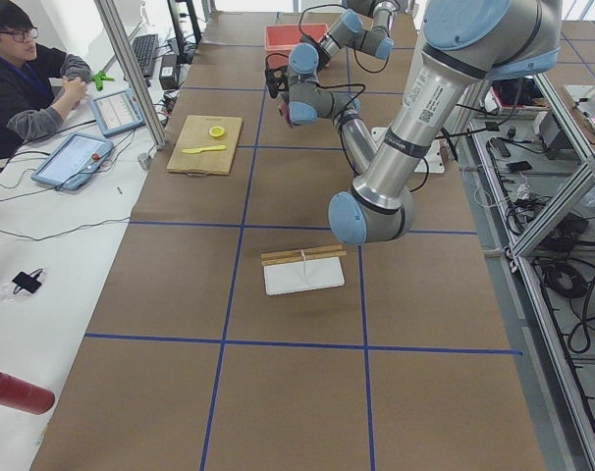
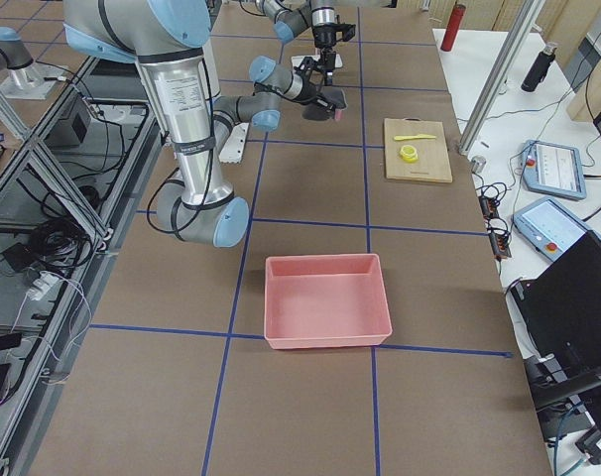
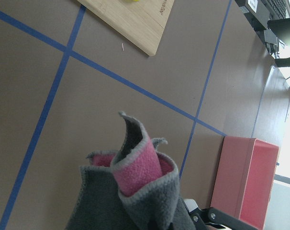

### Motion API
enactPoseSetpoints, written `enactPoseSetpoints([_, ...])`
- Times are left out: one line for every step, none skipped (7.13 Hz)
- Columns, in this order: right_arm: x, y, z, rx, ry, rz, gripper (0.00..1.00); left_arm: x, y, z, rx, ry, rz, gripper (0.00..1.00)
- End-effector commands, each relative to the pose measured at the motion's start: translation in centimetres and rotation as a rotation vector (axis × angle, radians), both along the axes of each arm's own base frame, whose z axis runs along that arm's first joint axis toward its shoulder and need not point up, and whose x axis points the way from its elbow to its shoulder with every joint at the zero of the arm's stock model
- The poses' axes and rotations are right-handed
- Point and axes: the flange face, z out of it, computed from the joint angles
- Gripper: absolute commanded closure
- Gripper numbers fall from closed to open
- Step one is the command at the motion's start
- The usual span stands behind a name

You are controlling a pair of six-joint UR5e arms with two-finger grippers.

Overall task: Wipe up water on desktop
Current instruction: 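Grasp the cloth with the right gripper while the left gripper releases and withdraws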

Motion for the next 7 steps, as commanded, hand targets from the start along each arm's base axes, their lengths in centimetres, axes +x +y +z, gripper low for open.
enactPoseSetpoints([1.1, -1.0, -0.4, -0.002, -0.012, 0.023, 1.0, -3.4, -3.1, 3.2, 0.126, -0.078, -0.061, 0.01])
enactPoseSetpoints([1.6, -1.7, -0.2, -0.005, -0.009, 0.034, 1.0, -5.5, -4.9, 5.3, 0.218, -0.139, -0.089, 0.01])
enactPoseSetpoints([2.1, -2.2, 0.3, -0.009, 0.001, 0.046, 1.0, -7.7, -6.5, 8.2, 0.323, -0.231, -0.101, 0.01])
enactPoseSetpoints([2.7, -3.0, 1.0, -0.015, 0.016, 0.063, 1.0, -10.1, -8.5, 9.5, 0.398, -0.333, -0.108, 0.01])
enactPoseSetpoints([3.2, -3.4, 2.3, -0.03, 0.038, 0.072, 1.0, -13.0, -10.6, 10.7, 0.467, -0.442, -0.106, 0.01])
enactPoseSetpoints([4.1, -4.2, 4.7, -0.076, 0.048, 0.084, 1.0, -17.2, -11.4, 14.2, 0.516, -0.566, -0.074, 0.01])
enactPoseSetpoints([5.4, -5.1, 7.3, -0.126, 0.069, 0.08, 1.0, -21.1, -11.5, 18.5, 0.574, -0.69, -0.013, 0.01])
